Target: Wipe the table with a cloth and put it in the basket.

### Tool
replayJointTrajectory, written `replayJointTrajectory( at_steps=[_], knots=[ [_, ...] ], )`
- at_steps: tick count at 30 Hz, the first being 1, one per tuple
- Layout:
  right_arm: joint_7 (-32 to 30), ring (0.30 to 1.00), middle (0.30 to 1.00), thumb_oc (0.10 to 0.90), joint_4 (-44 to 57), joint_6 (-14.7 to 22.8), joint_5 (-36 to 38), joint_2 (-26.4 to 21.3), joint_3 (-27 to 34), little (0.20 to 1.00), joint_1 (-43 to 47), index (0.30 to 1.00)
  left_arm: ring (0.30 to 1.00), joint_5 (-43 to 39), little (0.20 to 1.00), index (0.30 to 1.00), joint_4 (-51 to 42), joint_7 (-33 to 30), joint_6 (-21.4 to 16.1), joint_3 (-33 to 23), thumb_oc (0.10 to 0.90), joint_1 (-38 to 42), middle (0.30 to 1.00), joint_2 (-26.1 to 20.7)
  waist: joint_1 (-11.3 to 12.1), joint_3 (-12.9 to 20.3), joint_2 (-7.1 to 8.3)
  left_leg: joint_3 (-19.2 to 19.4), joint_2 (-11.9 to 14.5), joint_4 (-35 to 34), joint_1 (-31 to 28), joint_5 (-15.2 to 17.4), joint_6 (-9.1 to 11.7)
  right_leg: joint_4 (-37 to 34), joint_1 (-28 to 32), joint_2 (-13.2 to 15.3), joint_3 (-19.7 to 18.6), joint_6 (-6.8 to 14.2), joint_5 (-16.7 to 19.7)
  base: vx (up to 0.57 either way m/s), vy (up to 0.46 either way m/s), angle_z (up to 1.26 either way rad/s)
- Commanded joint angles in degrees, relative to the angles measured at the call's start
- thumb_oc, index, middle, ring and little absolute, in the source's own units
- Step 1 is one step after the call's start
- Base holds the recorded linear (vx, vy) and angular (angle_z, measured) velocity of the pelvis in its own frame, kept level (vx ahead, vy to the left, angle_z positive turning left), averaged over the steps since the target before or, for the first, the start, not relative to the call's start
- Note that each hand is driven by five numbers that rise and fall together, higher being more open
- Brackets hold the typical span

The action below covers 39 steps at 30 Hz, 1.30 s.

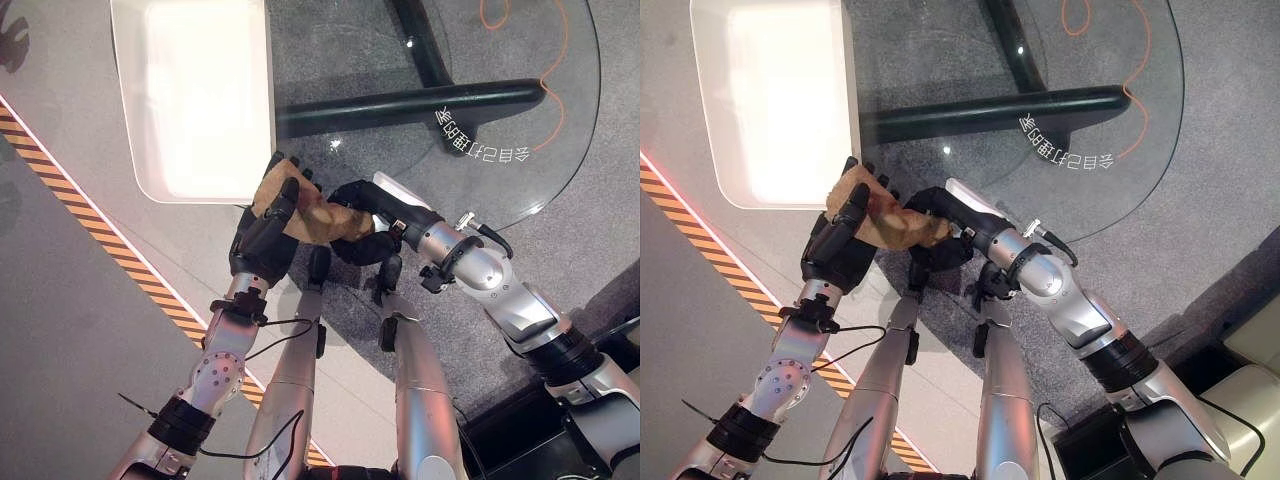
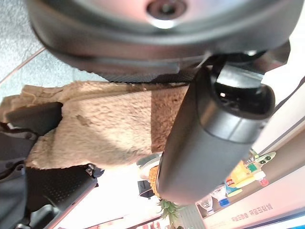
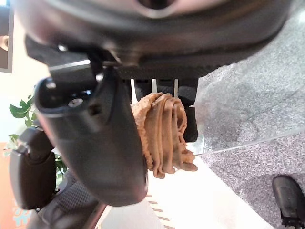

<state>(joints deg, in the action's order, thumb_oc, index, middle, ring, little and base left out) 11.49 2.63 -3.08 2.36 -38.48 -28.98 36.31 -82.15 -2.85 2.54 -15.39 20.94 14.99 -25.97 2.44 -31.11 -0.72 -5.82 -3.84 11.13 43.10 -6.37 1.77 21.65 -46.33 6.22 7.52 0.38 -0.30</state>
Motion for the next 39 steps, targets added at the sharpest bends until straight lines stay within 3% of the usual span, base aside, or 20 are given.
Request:
replayJointTrajectory(
  at_steps=[1, 9, 16, 17, 18, 39],
  knots=[
    [0.95, 0.3, 0.3, 0.1, 6.46, 5.15, 2.13, -0.15, -3.33, 0.2, -0.2, 0.3, 0.3, 5.44, 0.2, 0.3, -12.7, 4.44, -1.18, -0.77, 0.1, 3.0, 0.3, 0.42, -0.56, 1.32, -1.97, 4.73, -1.09, 3.03, 1.31, 0.11, -4.74, -9.26, 2.6, -0.37, -3.41, 2.48, 7.88, 0.0, 0.0, 0.0],
    [-4.75, 0.3, 0.3, 0.1, 6.93, 9.22, 6.55, 2.01, 0.0, 0.2, -1.16, 0.3, 0.3, 5.08, 0.2, 0.3, -11.44, 4.2, 0.8, -0.28, 0.1, 3.09, 0.3, 0.75, -1.02, 1.32, -2.1, 5.0, -1.1, 2.82, 0.78, 0.25, -4.82, -9.12, 2.77, -0.62, -3.81, 2.65, 7.91, 0.0, 0.0, 0.0],
    [-7.7, 0.3, 0.3, 0.1, 8.47, 10.08, 10.21, 6.03, 2.16, 0.2, -2.48, 0.3, 0.3, 4.4, 0.2, 0.3, -10.74, 5.03, 1.65, -0.41, 0.1, 2.08, 0.3, 2.82, -1.23, 1.32, -2.48, 5.24, -1.04, 2.49, 0.48, 0.38, -4.97, -9.05, 2.71, -0.66, -4.11, 2.69, 7.9, 0.0, 0.0, 0.0],
    [-8.46, 0.669, 0.669, 0.531, 8.4, 10.26, 10.36, 6.44, 2.35, 0.631, -2.81, 0.669, 0.3, 4.4, 0.2, 0.3, -10.54, 5.15, 1.5, -0.43, 0.1, 1.99, 0.3, 2.97, -1.26, 1.32, -2.49, 5.27, -1.03, 2.46, 0.49, 0.38, -4.98, -9.03, 2.67, -0.68, -4.13, 2.71, 7.9, 0.0, 0.0, 0.0],
    [-9.63, 0.9, 0.9, 0.8, 8.32, 10.72, 10.47, 6.77, 2.59, 0.9, -3.12, 0.9, 0.3, 4.42, 0.2, 0.3, -10.32, 5.37, 1.25, -0.49, 0.1, 1.91, 0.3, 3.16, -1.31, 1.32, -2.5, 5.33, -1.01, 2.35, 0.44, 0.38, -5.0, -9.05, 2.67, -0.7, -4.12, 2.7, 7.91, 0.0, 0.0, 0.0],
    [-15.51, 0.9, 0.9, 0.8, 10.2, 11.98, 9.15, 8.79, 9.26, 0.9, -8.03, 0.9, 0.3, 5.78, 0.2, 0.3, -9.62, 4.75, -2.82, -4.72, 0.1, -0.18, 0.3, 5.66, -1.98, 1.32, -1.68, 6.07, -0.41, 1.79, -0.37, 0.73, -5.12, -8.68, 3.2, -1.13, -4.21, 2.89, 7.61, 0.0, 0.0, 0.0]
  ],
)
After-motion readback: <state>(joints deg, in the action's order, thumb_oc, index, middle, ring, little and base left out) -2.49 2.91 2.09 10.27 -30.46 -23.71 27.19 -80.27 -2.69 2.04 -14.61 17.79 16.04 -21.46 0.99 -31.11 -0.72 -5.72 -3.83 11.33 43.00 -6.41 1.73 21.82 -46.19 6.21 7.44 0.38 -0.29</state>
